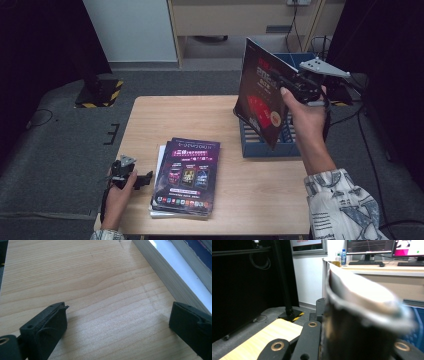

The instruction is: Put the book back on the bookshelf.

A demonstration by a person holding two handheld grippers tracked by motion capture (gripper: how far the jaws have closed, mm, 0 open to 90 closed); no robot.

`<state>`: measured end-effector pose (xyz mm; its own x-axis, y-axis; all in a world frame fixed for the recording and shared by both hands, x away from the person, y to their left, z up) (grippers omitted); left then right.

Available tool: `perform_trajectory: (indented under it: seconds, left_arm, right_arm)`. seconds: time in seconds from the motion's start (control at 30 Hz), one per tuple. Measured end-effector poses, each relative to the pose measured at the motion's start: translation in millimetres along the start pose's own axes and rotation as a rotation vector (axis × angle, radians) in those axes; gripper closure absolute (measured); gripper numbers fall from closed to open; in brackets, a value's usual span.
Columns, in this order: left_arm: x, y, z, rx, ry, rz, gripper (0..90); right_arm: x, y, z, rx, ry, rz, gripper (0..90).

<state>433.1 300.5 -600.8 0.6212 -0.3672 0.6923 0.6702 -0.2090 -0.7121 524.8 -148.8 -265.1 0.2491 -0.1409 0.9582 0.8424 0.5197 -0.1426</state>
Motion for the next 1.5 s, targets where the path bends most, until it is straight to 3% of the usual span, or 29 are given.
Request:
perform_trajectory:
  seconds: [0.17,0.53,0.73,0.9,1.1,1.5]
  left_arm:
    - [0.4,0.2,-1.4,-0.004,0.003,-0.001,0.8]
    - [1.1,0.5,-4.0,-0.010,0.013,0.001,0.7]
    - [1.7,0.8,-6.4,-0.015,0.020,0.001,0.7]
    - [2.3,1.2,-7.9,-0.019,0.024,0.001,0.6]
    - [2.6,1.3,-9.0,-0.022,0.027,0.000,0.6]
    - [3.0,1.7,-9.6,-0.025,0.030,0.000,0.3]
  right_arm:
    - [-0.8,-6.2,-13.7,-0.037,0.001,0.000,86.9]
    - [-1.6,-12.1,-28.3,-0.098,-0.021,0.004,86.9]
    - [-9.7,3.3,-31.6,-0.122,-0.018,0.009,86.9]
    - [-13.5,18.7,-28.0,-0.160,-0.053,-0.007,86.9]
    - [-16.0,37.6,-29.5,-0.195,-0.039,-0.034,86.9]
    - [-28.5,59.3,-39.5,-0.243,-0.049,-0.089,86.9]
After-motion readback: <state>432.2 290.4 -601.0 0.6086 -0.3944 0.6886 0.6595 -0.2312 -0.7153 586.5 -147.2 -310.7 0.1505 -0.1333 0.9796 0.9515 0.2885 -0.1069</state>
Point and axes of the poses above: each handheld gripper's, and its own axes: y roughly forward along the jaws, x roughly out of its top, z roughly to its left, the point moved 9 cm from there along y, roughly forward along the jaws, and after that the axes turned 9 degrees about y, right-handed, at the moved point
